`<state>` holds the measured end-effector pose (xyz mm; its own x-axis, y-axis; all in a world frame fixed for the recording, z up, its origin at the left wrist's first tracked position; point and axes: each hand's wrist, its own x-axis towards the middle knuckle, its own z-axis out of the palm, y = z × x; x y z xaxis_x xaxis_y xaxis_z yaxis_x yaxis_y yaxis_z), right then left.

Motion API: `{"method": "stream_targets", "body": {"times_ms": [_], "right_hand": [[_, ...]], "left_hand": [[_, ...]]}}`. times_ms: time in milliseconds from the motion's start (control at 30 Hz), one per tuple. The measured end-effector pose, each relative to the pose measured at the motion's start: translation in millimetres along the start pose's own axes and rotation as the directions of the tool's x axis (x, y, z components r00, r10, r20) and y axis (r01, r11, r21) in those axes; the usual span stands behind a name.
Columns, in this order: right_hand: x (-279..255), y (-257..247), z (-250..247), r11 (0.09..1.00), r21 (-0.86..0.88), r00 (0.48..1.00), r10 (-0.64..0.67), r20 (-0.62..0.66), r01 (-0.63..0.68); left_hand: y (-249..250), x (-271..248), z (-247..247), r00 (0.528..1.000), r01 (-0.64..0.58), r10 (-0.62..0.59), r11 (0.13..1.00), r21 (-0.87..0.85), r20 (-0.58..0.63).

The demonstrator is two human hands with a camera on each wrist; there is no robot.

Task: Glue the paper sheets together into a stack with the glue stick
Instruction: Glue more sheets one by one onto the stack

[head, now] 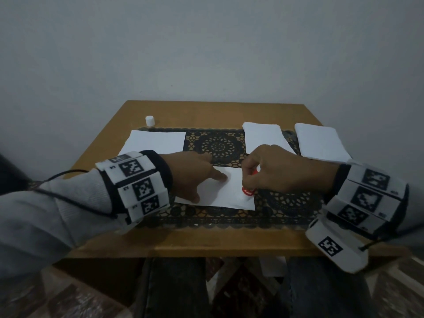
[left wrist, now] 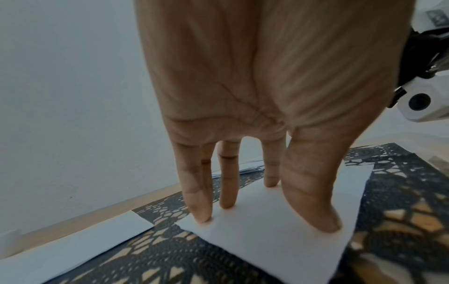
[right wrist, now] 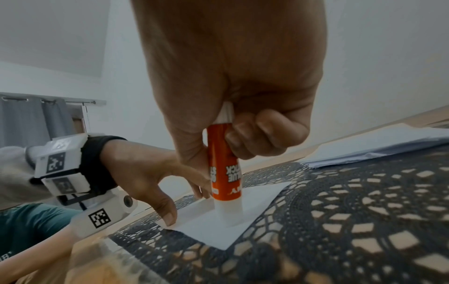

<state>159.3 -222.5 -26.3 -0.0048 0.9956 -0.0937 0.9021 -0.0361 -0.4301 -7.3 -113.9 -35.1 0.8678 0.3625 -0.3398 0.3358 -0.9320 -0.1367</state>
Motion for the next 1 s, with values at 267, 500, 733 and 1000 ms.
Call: {"method": "stream_targets", "body": {"times_ms": [267,500,733,1000], "right_hand": [[-8.2,5.7,-1.1,0.999,0.048,1.000,0.003,0.007,-0.003],[-15.9,20.1,-6.4,0.970,0.242,1.000,0.018,0.011,-0.020],[-13.5,29.6,-3.3,0.957,0.289,0.977,0.080,-0.200,-0.019],[-16.7,30.3,-1.8,0.949,0.312,0.971,0.103,-0.216,-0.031]], "left_hand": [[-0.9,4.7,-1.2,0.999,0.008,-0.014,0.990,-0.139,-0.043],[-5.5,15.2,0.1,0.996,0.068,-0.078,0.974,-0.217,-0.034],[-13.4,21.5,-8.3,0.994,0.105,-0.100,0.955,-0.276,0.031],[-19.4,25.4,-6.9,0.989,0.148,-0.126,0.919,-0.366,0.082]]}}
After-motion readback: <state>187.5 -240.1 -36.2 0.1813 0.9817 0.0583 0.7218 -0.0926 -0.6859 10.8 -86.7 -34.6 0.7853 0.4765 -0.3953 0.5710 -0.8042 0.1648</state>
